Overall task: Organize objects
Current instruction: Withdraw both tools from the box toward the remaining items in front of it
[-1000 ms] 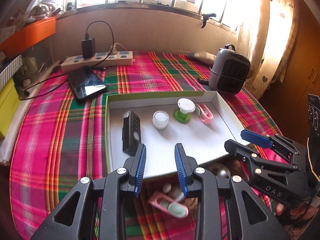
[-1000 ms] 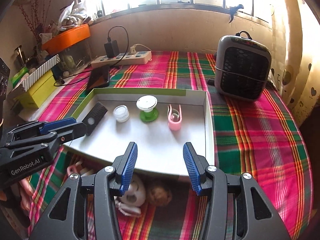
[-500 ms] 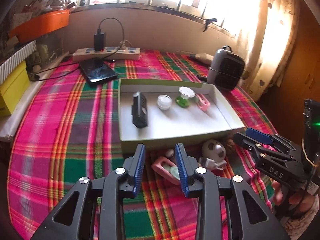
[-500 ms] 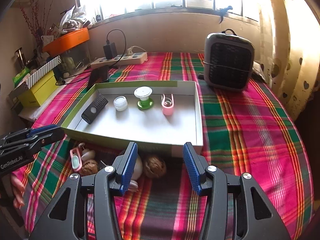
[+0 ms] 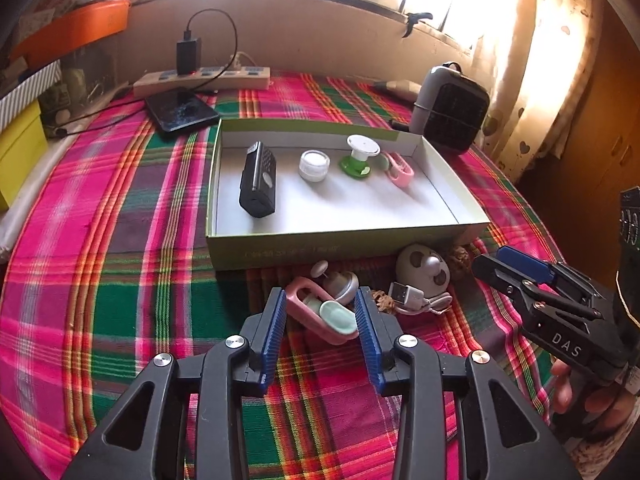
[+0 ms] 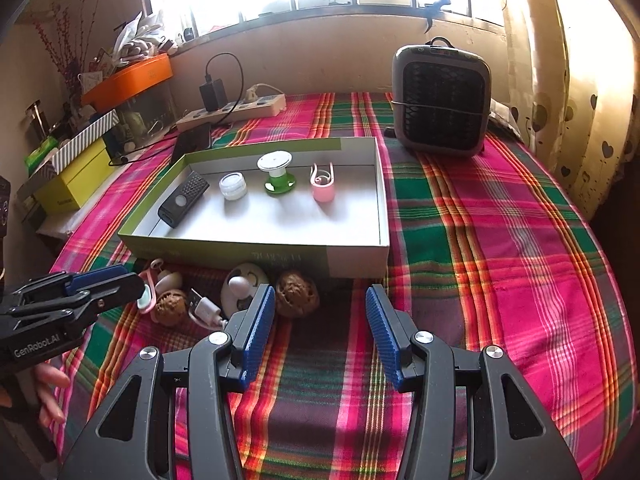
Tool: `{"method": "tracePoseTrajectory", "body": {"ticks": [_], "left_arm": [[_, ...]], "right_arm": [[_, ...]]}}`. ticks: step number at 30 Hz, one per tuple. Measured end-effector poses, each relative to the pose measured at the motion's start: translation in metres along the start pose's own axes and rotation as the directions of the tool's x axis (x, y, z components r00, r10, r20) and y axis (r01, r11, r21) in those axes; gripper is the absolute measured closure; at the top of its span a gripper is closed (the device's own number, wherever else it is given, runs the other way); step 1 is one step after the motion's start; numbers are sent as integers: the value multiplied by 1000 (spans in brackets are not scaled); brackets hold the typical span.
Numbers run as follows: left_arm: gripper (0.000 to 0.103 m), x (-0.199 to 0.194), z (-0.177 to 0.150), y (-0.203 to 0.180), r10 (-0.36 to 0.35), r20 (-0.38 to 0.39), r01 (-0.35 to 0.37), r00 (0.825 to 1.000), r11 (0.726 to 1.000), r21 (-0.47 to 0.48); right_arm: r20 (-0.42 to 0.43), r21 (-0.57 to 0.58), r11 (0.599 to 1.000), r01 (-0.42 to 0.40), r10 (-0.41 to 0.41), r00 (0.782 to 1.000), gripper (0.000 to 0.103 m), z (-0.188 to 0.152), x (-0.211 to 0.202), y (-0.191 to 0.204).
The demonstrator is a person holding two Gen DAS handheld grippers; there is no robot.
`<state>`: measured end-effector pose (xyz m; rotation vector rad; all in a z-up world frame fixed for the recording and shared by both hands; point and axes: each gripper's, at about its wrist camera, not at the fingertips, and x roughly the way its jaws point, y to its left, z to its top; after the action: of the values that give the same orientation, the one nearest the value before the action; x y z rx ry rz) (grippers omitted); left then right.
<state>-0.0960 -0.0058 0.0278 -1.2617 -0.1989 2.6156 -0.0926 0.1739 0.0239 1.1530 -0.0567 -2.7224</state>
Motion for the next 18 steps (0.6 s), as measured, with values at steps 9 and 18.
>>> {"method": "tracePoseTrajectory", "body": {"ticks": [9,18], "left_arm": [[69,4,-2,0,15,-25,-15,1000,1000,2],[65,-1,-2,4,18,-43,-16,999,999,46]], "right_arm": [[-16,5,1000,-10,10,1000,54,-3,5,-1],[-31,-4,1000,-29,29,999,54,-5,6,2]]}}
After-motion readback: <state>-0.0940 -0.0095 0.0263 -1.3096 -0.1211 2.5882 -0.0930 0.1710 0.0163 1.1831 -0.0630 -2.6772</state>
